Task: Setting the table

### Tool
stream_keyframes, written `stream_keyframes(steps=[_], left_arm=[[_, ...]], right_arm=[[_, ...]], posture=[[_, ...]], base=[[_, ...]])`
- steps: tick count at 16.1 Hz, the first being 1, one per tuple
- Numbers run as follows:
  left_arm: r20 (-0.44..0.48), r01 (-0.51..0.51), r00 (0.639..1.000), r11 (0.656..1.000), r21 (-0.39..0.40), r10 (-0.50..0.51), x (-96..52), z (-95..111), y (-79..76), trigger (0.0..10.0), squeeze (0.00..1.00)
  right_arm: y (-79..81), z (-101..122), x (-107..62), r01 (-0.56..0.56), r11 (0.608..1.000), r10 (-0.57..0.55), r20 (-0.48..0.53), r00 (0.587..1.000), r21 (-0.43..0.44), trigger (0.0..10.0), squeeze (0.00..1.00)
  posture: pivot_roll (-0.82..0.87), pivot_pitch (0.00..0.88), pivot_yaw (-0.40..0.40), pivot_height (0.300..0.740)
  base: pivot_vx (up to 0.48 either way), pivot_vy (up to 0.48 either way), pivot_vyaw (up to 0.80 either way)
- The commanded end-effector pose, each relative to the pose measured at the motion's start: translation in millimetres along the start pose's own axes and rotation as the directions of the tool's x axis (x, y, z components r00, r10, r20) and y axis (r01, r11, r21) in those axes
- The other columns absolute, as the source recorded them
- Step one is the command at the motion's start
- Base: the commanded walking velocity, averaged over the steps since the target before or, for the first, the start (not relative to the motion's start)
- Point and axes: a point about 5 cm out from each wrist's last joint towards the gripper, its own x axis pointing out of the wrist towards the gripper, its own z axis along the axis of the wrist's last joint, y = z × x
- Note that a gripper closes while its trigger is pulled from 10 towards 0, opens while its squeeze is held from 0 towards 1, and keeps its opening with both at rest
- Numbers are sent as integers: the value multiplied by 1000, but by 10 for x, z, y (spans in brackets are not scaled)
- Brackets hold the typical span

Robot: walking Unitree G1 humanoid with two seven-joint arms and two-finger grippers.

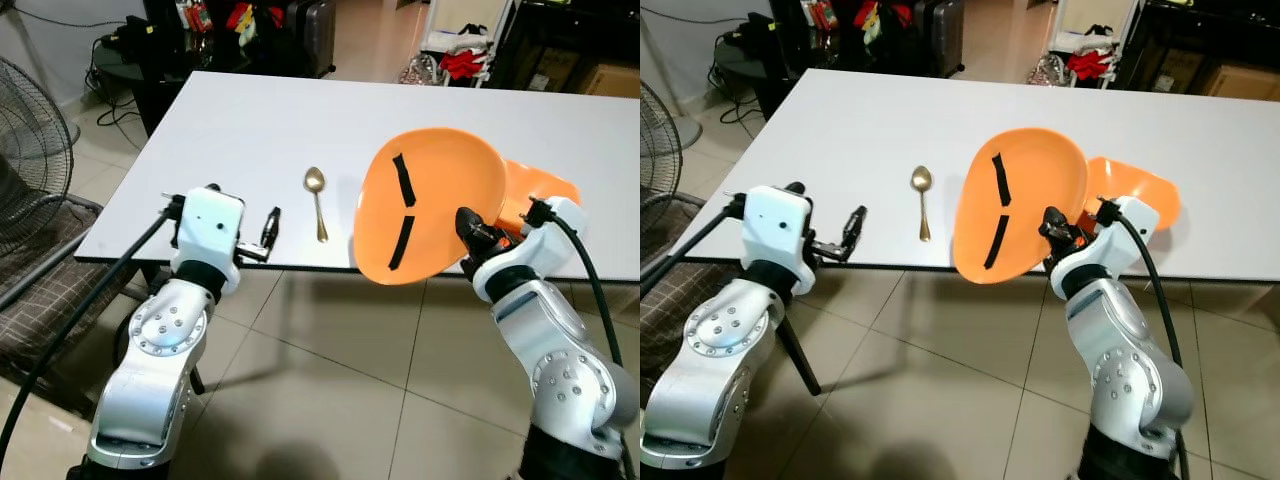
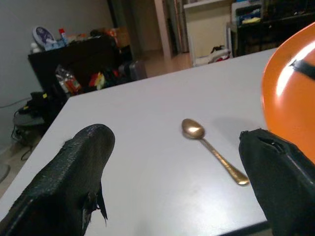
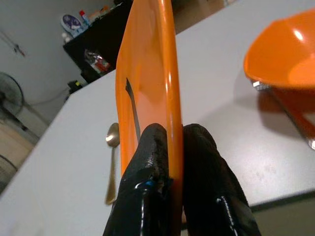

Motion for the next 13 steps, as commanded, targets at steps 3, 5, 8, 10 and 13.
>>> stream_keyframes(steps=[3,5,8,10,13], left_arm=[[-5,-1,1000,1000,-20,1,-36,-28,29,10000,0],[-12,-3,1000,1000,-27,2,-54,-58,44,10000,0],[-23,-6,1000,999,-34,6,-88,-94,65,10000,0],[-24,-7,1000,999,-36,6,-92,-94,65,10000,0],[-25,-16,1000,999,-35,15,-115,-101,83,10000,0]], right_arm=[[116,57,30,-78,997,78,-8,997,-5,10000,0],[127,25,29,-91,996,90,-37,995,-25,10000,0],[150,-27,27,-111,993,108,-76,991,-44,10000,0],[153,-40,30,-115,992,111,-88,990,-44,10000,0],[163,-94,37,-141,987,130,-131,983,-75,10000,0]], posture=[[-37,4,-28,740],[-36,0,-33,740],[-35,0,-38,740],[-35,0,-38,740],[-29,0,-48,740]], base=[[244,0,0],[257,0,0],[273,0,0],[277,0,-759],[281,0,-267]])
